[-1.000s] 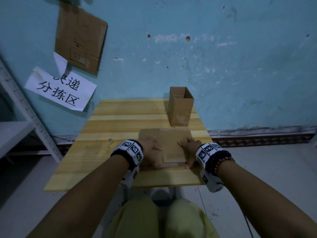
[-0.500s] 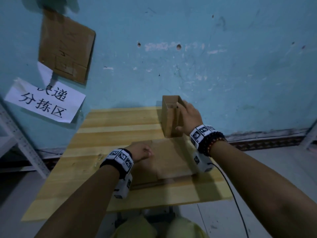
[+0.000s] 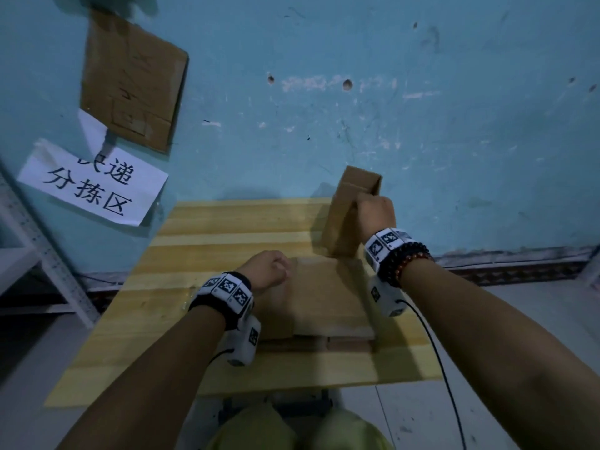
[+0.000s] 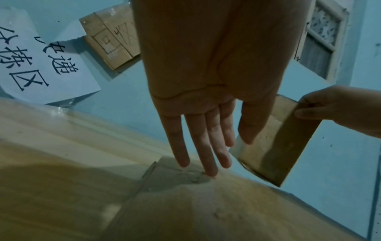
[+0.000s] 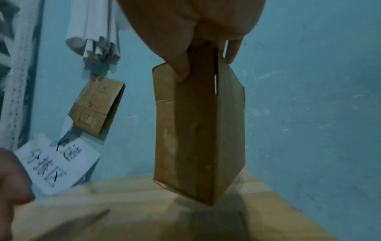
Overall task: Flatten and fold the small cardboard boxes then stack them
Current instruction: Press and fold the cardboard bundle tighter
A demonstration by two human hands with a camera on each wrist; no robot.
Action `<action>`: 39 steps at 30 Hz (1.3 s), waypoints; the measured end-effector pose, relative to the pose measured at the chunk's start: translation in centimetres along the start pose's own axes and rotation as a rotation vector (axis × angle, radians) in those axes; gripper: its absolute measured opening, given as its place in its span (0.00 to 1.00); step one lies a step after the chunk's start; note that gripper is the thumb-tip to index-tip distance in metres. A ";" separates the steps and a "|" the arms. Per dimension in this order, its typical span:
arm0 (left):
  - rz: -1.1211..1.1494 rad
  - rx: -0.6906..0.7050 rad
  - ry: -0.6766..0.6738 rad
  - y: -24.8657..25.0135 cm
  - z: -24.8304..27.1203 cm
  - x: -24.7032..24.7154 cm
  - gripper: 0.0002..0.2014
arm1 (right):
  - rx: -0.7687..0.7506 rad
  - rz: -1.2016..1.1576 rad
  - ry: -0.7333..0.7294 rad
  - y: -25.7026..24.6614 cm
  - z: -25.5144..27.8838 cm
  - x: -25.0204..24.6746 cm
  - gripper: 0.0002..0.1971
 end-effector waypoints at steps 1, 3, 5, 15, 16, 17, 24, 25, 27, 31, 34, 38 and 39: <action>0.007 0.014 0.026 0.1 0.1 -0.2 0.12 | 0.030 -0.095 0.056 -0.1 -0.1 -0.7 0.11; 0.043 0.038 0.109 0.6 0.2 -0.9 0.13 | 0.056 -0.267 0.143 -0.5 -0.2 -2.3 0.12; 0.118 0.046 0.228 1.2 0.4 -1.7 0.23 | 0.081 -0.408 0.191 -1.3 -0.2 -3.9 0.15; 0.192 0.335 0.540 5.6 2.8 -6.5 0.53 | 0.261 -0.828 0.110 -3.6 -0.2 -5.4 0.22; 0.161 0.335 0.544 5.7 3.1 -6.8 0.48 | 0.268 -0.847 0.118 -3.5 0.1 -5.3 0.20; 0.131 0.326 0.547 5.7 3.4 -7.0 0.44 | 0.284 -0.858 0.111 -3.6 0.5 -5.2 0.14; -0.012 0.389 0.575 5.7 4.7 -6.6 0.36 | 0.021 -0.614 0.011 -5.1 3.4 -5.4 0.29; -0.016 0.400 0.587 5.7 4.8 -6.6 0.35 | -0.050 -0.571 0.006 -5.3 3.8 -5.5 0.30; -0.037 0.433 0.628 5.8 4.9 -6.6 0.33 | -0.157 -0.504 -0.009 -5.7 4.3 -5.7 0.31; -0.069 0.473 0.678 6.0 5.2 -6.6 0.29 | -0.323 -0.385 -0.119 -5.8 5.0 -5.6 0.40; -0.071 0.490 0.699 5.9 5.3 -6.6 0.28 | -0.410 -0.230 -0.173 -5.7 5.1 -5.5 0.53; -0.076 0.513 0.713 5.9 5.6 -6.4 0.28 | -0.451 -0.087 -0.112 -5.7 5.2 -5.6 0.58; -0.082 0.519 0.713 6.0 5.6 -6.3 0.28 | -0.454 -0.092 -0.081 -5.8 5.2 -5.7 0.56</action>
Point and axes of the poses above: each hand's wrist, its own z-axis away from the middle knuckle, its own x-axis out of the palm, y = z × x, the point moved 3 cm from there along -z, towards the middle knuckle, and after that the axes turned 13 degrees about -z, right-handed, at the moved point
